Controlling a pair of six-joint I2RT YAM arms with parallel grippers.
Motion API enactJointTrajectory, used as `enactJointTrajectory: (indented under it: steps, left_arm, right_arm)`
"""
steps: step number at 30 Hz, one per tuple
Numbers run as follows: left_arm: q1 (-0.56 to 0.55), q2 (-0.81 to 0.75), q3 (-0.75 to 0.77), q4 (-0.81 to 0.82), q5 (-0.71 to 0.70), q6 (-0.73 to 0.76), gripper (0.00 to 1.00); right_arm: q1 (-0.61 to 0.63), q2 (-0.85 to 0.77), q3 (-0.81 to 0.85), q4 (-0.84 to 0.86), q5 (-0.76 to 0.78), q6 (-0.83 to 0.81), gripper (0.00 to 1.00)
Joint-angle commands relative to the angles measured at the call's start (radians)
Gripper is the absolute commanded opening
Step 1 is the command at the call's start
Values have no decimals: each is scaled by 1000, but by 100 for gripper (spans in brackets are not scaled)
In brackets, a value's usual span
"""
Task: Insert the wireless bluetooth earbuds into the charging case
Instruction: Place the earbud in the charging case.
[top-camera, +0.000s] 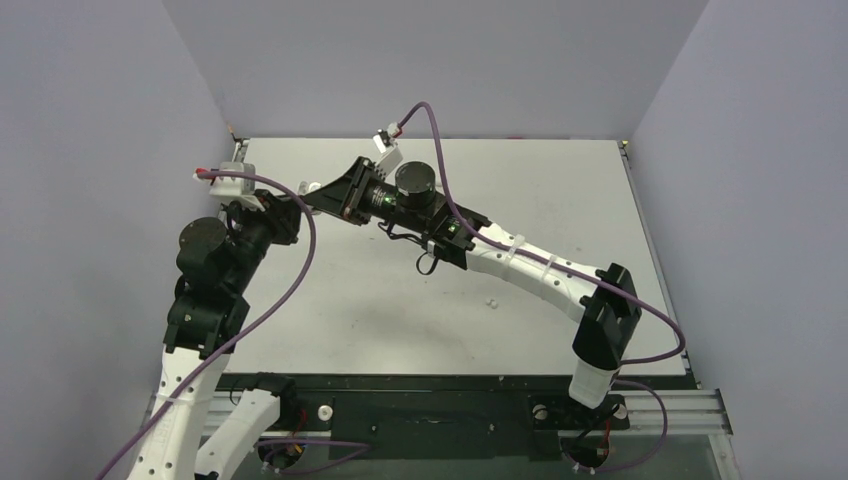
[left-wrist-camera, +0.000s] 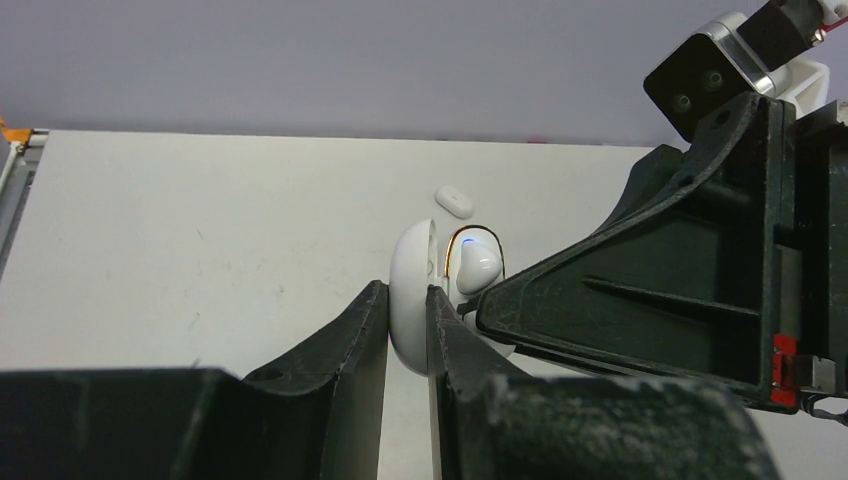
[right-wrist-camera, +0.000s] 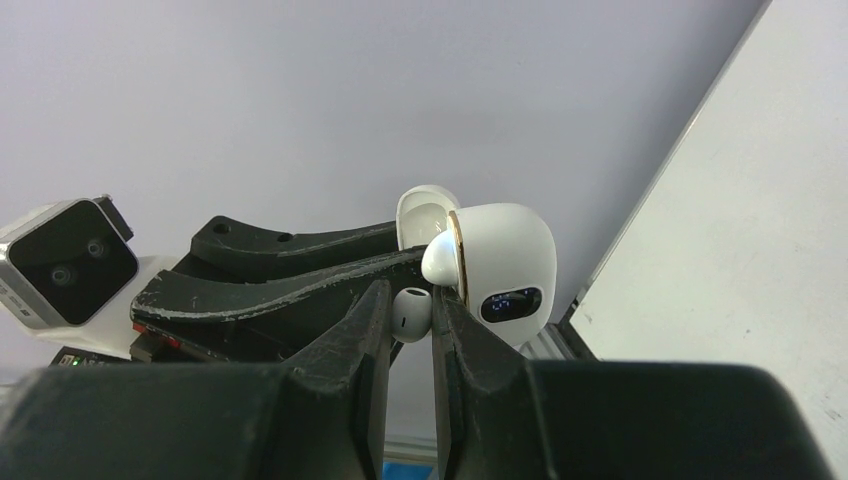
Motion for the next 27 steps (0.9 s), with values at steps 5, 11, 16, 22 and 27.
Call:
enactJointTrajectory:
  steps: [5, 11, 16, 22, 27]
  left_arm:
    - [1, -19, 68, -7, 22, -96, 0]
    - [1, -16, 76, -42, 18, -110, 0]
    - [1, -14, 83, -82, 16, -115, 0]
    - [1, -13, 91, -144, 22, -123, 0]
    - [0, -9, 103, -164, 28, -130, 0]
  right_arm:
    - [-27, -45, -47, 8, 102, -6, 1]
    - [-26, -37, -44, -2, 104, 2, 9]
    - [-28, -42, -46, -3, 109, 2, 14]
    - [-32, -48, -56, -4, 115, 3, 19]
    - [-33, -46, -56, -10, 117, 7, 24]
